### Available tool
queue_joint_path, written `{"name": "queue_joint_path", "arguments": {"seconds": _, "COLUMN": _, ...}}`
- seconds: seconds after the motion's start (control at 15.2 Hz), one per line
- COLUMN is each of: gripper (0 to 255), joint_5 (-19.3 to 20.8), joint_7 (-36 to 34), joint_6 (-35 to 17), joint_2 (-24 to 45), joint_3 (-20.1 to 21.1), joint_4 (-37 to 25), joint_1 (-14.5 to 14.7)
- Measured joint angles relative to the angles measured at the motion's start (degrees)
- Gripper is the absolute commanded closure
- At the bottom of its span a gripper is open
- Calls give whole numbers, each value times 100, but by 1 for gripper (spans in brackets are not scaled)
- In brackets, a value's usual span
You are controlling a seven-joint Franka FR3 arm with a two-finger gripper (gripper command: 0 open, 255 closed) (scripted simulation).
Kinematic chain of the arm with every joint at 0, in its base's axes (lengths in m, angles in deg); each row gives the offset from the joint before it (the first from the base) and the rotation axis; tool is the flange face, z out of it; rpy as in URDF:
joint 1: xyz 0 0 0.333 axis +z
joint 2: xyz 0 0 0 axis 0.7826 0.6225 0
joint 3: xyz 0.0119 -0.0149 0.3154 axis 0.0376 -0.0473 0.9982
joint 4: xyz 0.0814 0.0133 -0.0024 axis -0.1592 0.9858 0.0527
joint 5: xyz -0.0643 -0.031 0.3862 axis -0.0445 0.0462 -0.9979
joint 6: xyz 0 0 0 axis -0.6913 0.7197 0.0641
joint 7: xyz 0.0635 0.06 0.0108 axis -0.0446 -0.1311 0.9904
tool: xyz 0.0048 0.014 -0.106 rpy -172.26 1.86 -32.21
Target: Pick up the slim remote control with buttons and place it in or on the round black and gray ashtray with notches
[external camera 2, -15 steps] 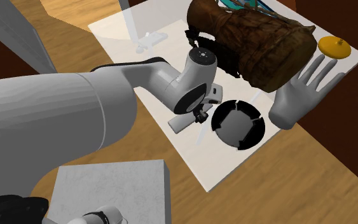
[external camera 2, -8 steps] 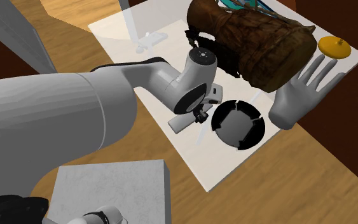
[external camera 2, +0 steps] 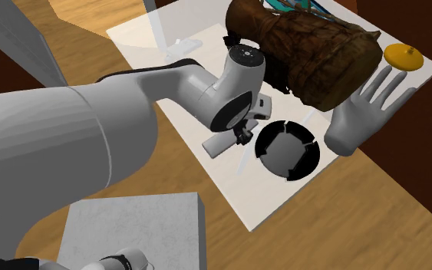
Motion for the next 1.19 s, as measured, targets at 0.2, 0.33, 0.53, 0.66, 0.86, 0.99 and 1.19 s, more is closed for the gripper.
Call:
{"name": "queue_joint_path", "arguments": {"seconds": 0.2, "gripper": 255, "joint_5": 59, "joint_7": -30, "joint_6": 216, "joint_2": -127, "joint_3": -14, "joint_4": -99, "joint_1": 5}}
{"name": "queue_joint_path", "arguments": {"seconds": 0.33, "gripper": 255, "joint_5": 99, "joint_7": -63, "joint_6": 360, "joint_2": -212, "joint_3": -16, "joint_4": -162, "joint_1": 16}}
{"name": "queue_joint_path", "arguments": {"seconds": 0.53, "gripper": 255, "joint_5": 145, "joint_7": -94, "joint_6": 588, "joint_2": -315, "joint_3": -20, "joint_4": -296, "joint_1": 23}}
{"name": "queue_joint_path", "arguments": {"seconds": 0.66, "gripper": 255, "joint_5": 171, "joint_7": -115, "joint_6": 711, "joint_2": -375, "joint_3": -19, "joint_4": -362, "joint_1": 30}}
{"name": "queue_joint_path", "arguments": {"seconds": 0.86, "gripper": 255, "joint_5": 204, "joint_7": -138, "joint_6": 922, "joint_2": -454, "joint_3": -21, "joint_4": -498, "joint_1": 35}}
{"name": "queue_joint_path", "arguments": {"seconds": 0.99, "gripper": 255, "joint_5": 218, "joint_7": -147, "joint_6": 1073, "joint_2": -488, "joint_3": -21, "joint_4": -617, "joint_1": 37}}
{"name": "queue_joint_path", "arguments": {"seconds": 1.19, "gripper": 255, "joint_5": 172, "joint_7": 31, "joint_6": 1254, "joint_2": -374, "joint_3": -97, "joint_4": -905, "joint_1": -56}}
